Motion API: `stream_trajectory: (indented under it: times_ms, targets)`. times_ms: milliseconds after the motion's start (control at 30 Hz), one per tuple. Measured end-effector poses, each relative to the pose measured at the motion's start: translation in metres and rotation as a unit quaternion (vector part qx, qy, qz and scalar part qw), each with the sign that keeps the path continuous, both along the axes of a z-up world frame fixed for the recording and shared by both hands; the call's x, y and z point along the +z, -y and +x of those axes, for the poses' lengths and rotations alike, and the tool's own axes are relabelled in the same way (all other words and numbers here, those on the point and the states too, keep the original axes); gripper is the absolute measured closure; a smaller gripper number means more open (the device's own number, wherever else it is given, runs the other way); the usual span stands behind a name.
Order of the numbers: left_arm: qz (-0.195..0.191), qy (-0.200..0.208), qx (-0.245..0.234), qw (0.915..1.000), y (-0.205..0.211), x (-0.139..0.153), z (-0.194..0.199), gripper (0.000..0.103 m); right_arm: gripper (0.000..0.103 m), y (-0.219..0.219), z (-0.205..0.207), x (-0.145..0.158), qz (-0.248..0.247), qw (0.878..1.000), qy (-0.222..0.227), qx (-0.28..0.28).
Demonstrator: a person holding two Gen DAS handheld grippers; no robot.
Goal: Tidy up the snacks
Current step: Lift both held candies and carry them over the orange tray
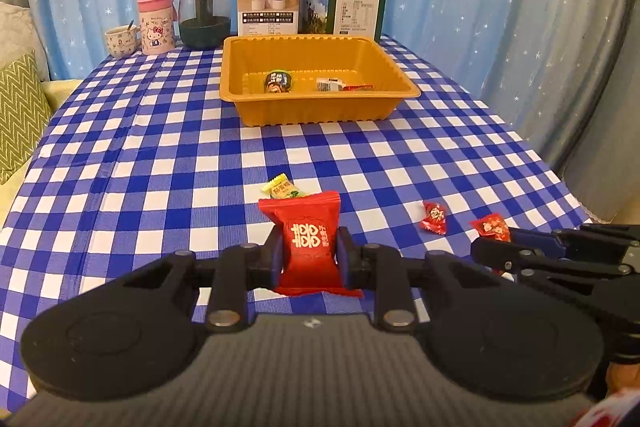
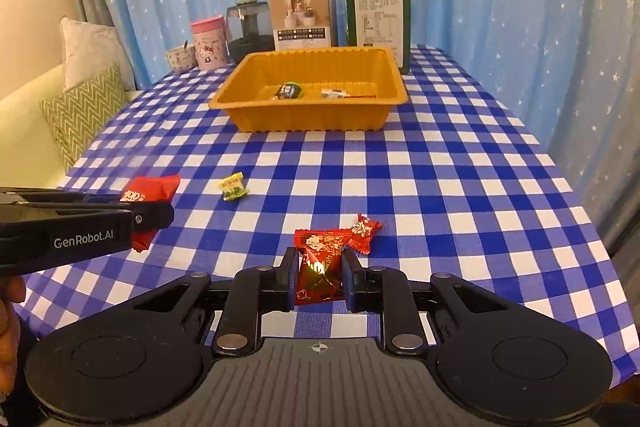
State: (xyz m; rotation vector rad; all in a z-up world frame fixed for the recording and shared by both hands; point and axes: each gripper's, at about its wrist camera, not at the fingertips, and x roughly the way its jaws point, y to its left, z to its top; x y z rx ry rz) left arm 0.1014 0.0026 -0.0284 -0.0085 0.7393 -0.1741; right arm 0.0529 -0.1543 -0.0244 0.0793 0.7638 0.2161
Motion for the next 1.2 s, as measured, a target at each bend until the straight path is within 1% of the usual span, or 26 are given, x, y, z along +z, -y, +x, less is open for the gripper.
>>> stream_trajectory:
  times_ms: [333, 467, 567, 633, 800, 1067, 1200]
  targets:
    - [-0.007, 0.007, -0.002, 0.9999, 0.000, 0.009, -0.001, 0.079, 0.081, 0.005, 0.000, 0.010, 0.002, 1.000, 0.011, -0.002]
    - [-0.013, 0.006, -0.005, 0.9999, -0.001, 0.011, 0.007, 0.079, 0.081, 0.008, 0.008, 0.012, 0.004, 1.000, 0.010, -0.002]
    - [-0.017, 0.004, -0.008, 0.9998, -0.001, 0.012, 0.020, 0.079, 0.081, 0.010, 0.018, 0.015, 0.009, 1.000, 0.009, 0.000]
    - [-0.024, 0.003, -0.008, 0.9997, -0.003, 0.013, 0.032, 0.079, 0.081, 0.013, 0.029, 0.017, 0.014, 1.000, 0.009, -0.001]
    - [-0.023, 0.010, -0.017, 0.9996, -0.004, 0.019, 0.069, 0.079, 0.081, 0.019, 0.068, 0.025, 0.025, 1.000, 0.010, -0.001]
    - [0.004, 0.030, -0.034, 0.9989, -0.005, 0.031, 0.141, 0.079, 0.081, 0.024, 0.146, 0.041, 0.029, 0.999, 0.027, 0.006]
    - [0.002, 0.036, -0.032, 0.9989, -0.011, 0.036, 0.176, 0.079, 0.081, 0.025, 0.183, 0.046, 0.029, 0.999, 0.033, 0.010]
